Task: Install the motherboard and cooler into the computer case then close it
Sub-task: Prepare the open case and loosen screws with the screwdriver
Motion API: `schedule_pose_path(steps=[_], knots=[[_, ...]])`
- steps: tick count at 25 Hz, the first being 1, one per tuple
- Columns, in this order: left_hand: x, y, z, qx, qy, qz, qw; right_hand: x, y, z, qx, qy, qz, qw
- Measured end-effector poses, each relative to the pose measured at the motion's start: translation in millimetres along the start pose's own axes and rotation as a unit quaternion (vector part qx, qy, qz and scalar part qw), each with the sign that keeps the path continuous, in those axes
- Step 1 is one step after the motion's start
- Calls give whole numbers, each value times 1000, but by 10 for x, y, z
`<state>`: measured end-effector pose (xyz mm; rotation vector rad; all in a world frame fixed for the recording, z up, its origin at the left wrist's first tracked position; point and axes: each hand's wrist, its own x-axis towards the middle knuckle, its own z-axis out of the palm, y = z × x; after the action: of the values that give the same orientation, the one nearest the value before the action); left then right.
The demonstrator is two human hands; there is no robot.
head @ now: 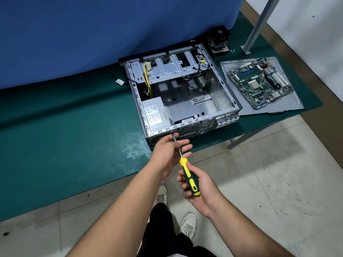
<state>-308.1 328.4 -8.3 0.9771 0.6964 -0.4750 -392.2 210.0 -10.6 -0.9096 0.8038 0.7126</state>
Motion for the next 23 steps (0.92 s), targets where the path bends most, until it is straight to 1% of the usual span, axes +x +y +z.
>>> schedule_pose_path(steps=[1, 2, 3, 5, 6, 7, 8, 9, 10, 12, 14, 15, 16, 17, 18, 20, 21, 22, 23], knots=[[-5, 8, -30, -7, -20, -3, 1000, -2, -13, 6, 23, -25, 20, 999], [-5, 13, -61, -1, -28, 0, 1000, 4, -12, 11, 27, -36, 22, 999], [1, 16, -82, 11, -28, 6, 1000, 18, 3, 23, 2, -34, 7, 999], [12, 11, -94, 43, -10, 23, 999, 43, 75, 54, -93, 10, -79, 992], [17, 6, -87, 59, 7, 35, 998, 57, 123, 71, -134, 44, -134, 981], [29, -6, -72, 74, 25, 48, 996, 76, 171, 77, -155, 83, -177, 968], [45, -23, -55, 87, 42, 61, 993, 95, 196, 86, -149, 115, -200, 962], [54, -47, -39, 93, 55, 71, 992, 107, 189, 86, -120, 133, -198, 964], [49, -69, -32, 91, 63, 76, 991, 97, 159, 84, -90, 130, -175, 972], [35, -96, -42, 68, 55, 66, 994, 67, 81, 61, -50, 83, -87, 992], [16, -96, -89, 30, 11, 32, 999, 47, 29, 57, 21, 16, 6, 1000], [2, -92, -110, 15, -9, 22, 1000, 52, 28, 61, 38, 0, 19, 999], [-4, -86, -128, 13, -16, 22, 1000, 66, 40, 74, 26, 2, 1, 1000], [-1, -80, -131, 21, -9, 26, 999, 87, 73, 91, -15, 23, -46, 999], [5, -72, -114, 36, 9, 32, 999, 102, 107, 114, -73, 59, -105, 990], [22, -80, -65, 63, 56, 48, 995, 130, 175, 140, -178, 136, -203, 953], [27, -96, -37, 70, 75, 57, 993, 149, 188, 148, -194, 157, -227, 942], [20, -113, -17, 70, 88, 67, 991, 161, 180, 145, -184, 161, -224, 943], [4, -126, -9, 62, 92, 74, 991, 158, 149, 130, -161, 148, -201, 955]])
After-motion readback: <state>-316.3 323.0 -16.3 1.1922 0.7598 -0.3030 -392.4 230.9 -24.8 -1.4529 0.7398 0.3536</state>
